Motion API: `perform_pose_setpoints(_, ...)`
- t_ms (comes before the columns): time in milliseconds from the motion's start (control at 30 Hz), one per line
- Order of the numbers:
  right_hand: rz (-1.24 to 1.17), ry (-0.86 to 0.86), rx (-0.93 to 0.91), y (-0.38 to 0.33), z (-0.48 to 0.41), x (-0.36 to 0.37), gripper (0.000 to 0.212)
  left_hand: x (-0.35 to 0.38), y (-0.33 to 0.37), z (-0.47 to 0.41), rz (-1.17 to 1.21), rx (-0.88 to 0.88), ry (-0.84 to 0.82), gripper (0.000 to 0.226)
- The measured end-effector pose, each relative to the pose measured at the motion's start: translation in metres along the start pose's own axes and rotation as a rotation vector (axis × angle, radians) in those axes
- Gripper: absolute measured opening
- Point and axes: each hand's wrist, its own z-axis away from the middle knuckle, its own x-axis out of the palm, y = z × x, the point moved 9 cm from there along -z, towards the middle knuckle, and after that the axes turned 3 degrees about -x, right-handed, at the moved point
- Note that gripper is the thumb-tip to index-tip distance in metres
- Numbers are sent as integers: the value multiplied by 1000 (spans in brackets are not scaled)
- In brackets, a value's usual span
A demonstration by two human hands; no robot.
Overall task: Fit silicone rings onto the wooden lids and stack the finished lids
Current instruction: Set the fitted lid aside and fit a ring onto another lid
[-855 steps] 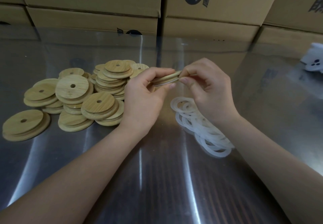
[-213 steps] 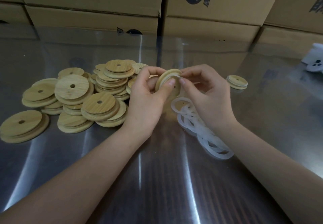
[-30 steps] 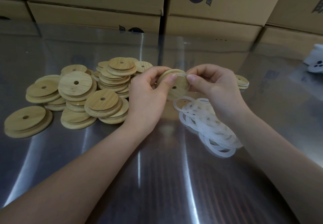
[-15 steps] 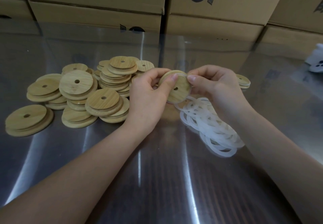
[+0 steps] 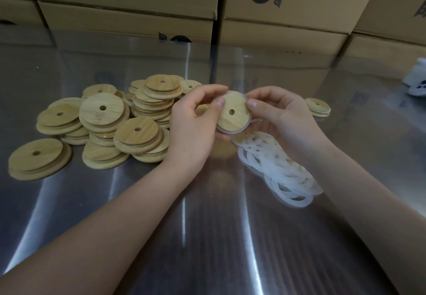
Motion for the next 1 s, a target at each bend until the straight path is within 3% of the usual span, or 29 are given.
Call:
perform_pose_setpoints(300,-72,14,115,11,1,-1,10,-4,6,1,-7,51,34,16)
perform_pose_setpoints(567,-42,38,65,8,1,-3,14,-2,8,0,-28,53,17,16)
perform_pose_setpoints(733,-110,43,44,4,1,-2,5,-3,5,1,-13,40,31,16)
perform_pose_setpoints(833,-80,57,16,2,0,-4,19,-1,2,1,9,14,27,18)
perform_pose_setpoints(1000,-111,201,-19,-4,-4,-27,12,1,-3,0,-57,-47,13,17)
